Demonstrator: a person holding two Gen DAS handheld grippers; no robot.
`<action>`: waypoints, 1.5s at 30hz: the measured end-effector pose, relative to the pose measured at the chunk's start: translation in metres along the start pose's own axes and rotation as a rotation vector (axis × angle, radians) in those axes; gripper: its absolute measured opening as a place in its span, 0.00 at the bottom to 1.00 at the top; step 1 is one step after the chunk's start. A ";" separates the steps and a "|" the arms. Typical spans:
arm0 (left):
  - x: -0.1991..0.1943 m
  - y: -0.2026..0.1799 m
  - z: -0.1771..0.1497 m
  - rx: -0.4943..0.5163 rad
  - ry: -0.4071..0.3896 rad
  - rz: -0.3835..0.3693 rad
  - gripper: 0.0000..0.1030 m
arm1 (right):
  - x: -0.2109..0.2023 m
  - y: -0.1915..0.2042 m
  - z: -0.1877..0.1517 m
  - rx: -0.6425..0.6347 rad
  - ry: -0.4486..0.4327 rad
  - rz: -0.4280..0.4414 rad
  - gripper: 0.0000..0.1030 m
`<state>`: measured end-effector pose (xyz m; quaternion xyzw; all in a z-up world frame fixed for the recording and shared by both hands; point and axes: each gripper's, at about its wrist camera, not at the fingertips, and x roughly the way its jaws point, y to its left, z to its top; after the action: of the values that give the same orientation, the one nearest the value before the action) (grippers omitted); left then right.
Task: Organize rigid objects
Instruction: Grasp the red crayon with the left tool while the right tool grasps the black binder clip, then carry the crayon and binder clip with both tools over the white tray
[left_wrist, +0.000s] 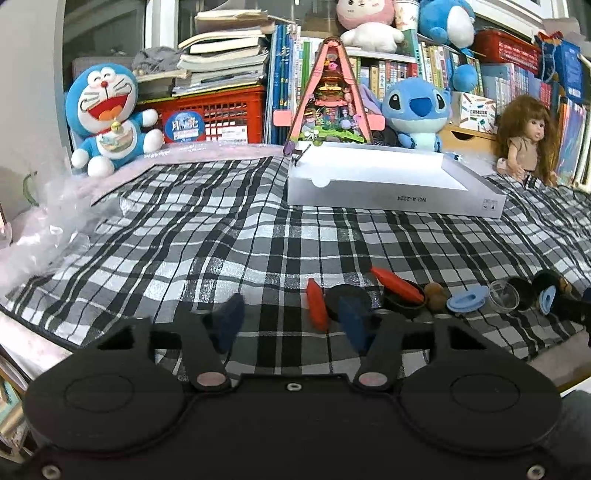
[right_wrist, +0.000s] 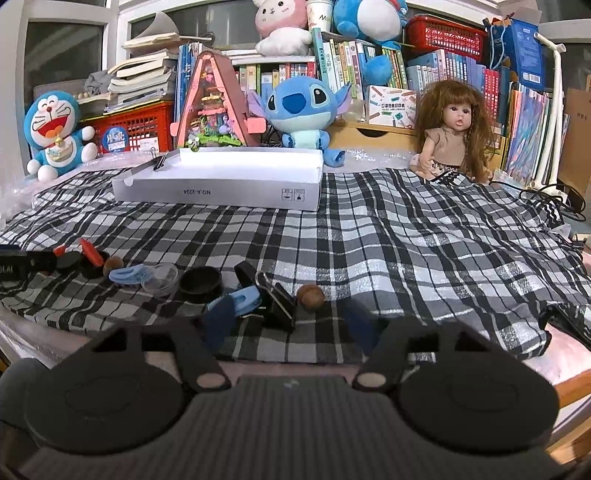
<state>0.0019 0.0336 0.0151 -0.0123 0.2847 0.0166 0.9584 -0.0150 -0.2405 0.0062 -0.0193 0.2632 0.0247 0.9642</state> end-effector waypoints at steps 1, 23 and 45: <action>0.001 0.001 0.001 -0.008 0.006 -0.001 0.44 | 0.000 0.001 -0.001 -0.001 0.006 0.002 0.57; 0.006 0.001 0.005 -0.054 -0.039 -0.045 0.09 | 0.008 0.009 0.006 -0.007 -0.005 0.019 0.24; 0.000 0.002 0.017 -0.073 -0.049 -0.073 0.09 | 0.000 -0.002 0.029 0.027 -0.070 0.013 0.23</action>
<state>0.0109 0.0363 0.0292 -0.0570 0.2594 -0.0076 0.9640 -0.0001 -0.2411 0.0311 -0.0038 0.2297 0.0279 0.9729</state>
